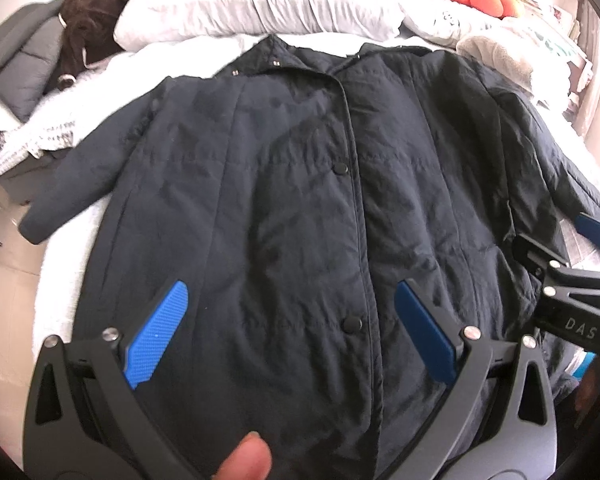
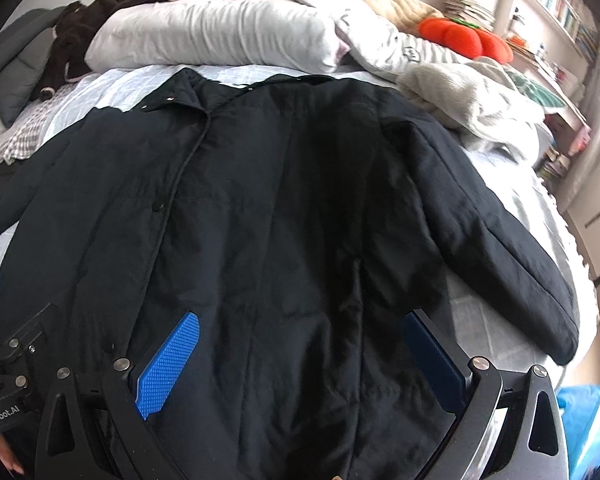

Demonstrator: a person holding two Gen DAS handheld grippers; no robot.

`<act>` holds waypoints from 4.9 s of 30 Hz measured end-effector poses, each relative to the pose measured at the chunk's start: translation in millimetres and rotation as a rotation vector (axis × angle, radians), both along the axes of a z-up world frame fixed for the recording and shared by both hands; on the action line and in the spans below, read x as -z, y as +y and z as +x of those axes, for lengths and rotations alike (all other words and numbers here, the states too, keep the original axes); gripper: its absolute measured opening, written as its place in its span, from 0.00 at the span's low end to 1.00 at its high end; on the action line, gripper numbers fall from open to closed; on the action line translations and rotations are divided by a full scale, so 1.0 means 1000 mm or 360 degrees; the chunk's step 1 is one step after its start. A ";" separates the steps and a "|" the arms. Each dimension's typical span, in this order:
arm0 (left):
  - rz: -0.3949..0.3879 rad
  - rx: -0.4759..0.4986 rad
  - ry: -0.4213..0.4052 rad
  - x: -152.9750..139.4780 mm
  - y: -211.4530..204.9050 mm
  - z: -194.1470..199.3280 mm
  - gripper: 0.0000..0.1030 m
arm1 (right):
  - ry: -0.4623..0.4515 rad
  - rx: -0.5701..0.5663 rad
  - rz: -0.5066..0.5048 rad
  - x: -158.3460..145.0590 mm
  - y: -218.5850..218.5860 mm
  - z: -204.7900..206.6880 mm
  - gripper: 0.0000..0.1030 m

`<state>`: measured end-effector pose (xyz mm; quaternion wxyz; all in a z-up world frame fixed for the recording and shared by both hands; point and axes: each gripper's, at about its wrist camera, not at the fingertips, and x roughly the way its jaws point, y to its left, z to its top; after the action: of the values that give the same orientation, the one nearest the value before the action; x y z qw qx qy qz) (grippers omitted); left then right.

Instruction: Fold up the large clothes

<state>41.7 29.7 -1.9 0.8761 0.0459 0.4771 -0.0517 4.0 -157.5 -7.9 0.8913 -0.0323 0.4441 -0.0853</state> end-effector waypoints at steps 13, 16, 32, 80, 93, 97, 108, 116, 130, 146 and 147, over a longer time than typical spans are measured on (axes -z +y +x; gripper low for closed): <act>-0.0043 0.0057 -0.0011 -0.009 -0.010 0.024 1.00 | 0.0005 -0.0006 0.0066 -0.006 -0.020 0.026 1.00; -0.0024 0.0058 -0.0008 -0.012 -0.012 0.028 1.00 | 0.0030 -0.0019 0.0177 -0.007 -0.029 0.030 1.00; 0.0093 0.0052 0.0028 -0.012 -0.007 0.047 1.00 | 0.0198 0.0116 0.0232 -0.013 -0.092 0.026 0.99; -0.0040 0.0132 -0.0021 -0.001 -0.024 0.095 1.00 | -0.0170 0.0816 0.0173 -0.152 -0.363 -0.006 0.11; -0.0255 0.0129 -0.0069 -0.026 -0.002 0.134 1.00 | -0.0262 0.0376 -0.0076 -0.245 -0.225 0.079 0.12; -0.0391 0.0154 -0.0095 -0.030 0.007 0.141 1.00 | -0.0257 0.0146 -0.0029 -0.252 -0.157 0.110 0.13; -0.0724 0.0078 -0.0068 -0.013 0.055 0.167 0.92 | 0.0031 -0.0386 0.0076 -0.185 0.006 0.199 0.21; -0.0801 0.0043 0.0034 0.010 0.068 0.179 0.86 | 0.0177 -0.0581 0.0198 -0.134 0.033 0.210 0.63; -0.0833 0.0090 0.0378 0.060 0.003 0.259 0.50 | 0.0218 -0.0121 0.0036 -0.091 -0.133 0.185 0.75; -0.0245 0.0044 0.0040 0.009 0.004 0.263 0.14 | 0.0132 0.0022 0.0481 -0.027 -0.221 0.221 0.75; -0.0174 0.0040 0.0033 0.015 0.003 0.260 0.14 | 0.0124 0.0026 0.0527 -0.024 -0.223 0.223 0.75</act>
<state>302.2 33.1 -17.2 0.8717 0.0035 0.4819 -0.0893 227.0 -380.6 16.4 0.8659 0.1153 0.4865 -0.0167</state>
